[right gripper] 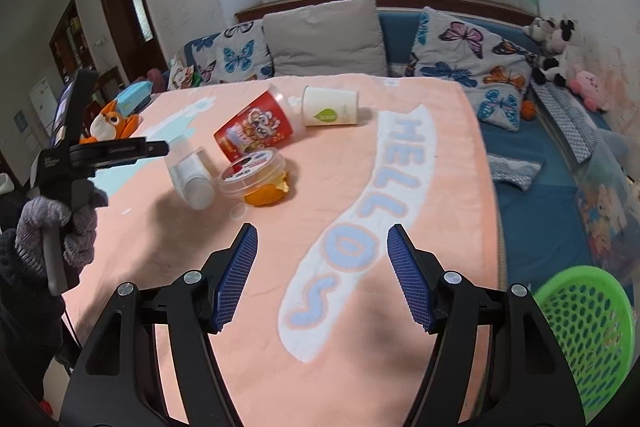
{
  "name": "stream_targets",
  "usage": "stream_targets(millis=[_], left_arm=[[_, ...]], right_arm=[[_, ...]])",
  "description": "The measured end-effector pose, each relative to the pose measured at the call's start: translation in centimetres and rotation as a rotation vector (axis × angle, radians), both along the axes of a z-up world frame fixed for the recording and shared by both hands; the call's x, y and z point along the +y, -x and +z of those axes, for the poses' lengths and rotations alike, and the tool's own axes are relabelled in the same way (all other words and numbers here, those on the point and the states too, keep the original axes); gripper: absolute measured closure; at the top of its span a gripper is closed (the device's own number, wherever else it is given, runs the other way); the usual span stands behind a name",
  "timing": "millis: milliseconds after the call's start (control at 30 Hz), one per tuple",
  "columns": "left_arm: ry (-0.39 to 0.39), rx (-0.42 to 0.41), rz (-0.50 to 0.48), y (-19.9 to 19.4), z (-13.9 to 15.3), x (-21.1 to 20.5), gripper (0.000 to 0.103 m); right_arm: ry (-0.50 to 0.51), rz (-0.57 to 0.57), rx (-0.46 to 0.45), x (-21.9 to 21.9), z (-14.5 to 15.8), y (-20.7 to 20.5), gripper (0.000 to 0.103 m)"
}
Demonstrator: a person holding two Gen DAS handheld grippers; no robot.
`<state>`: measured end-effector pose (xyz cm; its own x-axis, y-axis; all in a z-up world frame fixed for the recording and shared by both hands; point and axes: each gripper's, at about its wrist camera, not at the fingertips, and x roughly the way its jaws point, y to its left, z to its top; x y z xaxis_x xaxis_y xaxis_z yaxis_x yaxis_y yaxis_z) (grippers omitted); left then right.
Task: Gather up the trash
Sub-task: 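Move both tools back over the table, then grasp the large clear plastic bottle with the left tool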
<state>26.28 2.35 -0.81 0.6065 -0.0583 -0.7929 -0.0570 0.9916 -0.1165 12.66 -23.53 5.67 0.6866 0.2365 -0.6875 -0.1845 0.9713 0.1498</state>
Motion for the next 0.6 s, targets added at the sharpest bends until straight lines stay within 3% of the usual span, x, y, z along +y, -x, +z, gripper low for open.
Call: stream_targets(millis=[600], left_arm=[[0.046,0.128,0.102,-5.2,-3.9,1.0,0.02]], right_arm=[[-0.006,0.087,0.036,3.0,-2.1,-4.4,0.029]])
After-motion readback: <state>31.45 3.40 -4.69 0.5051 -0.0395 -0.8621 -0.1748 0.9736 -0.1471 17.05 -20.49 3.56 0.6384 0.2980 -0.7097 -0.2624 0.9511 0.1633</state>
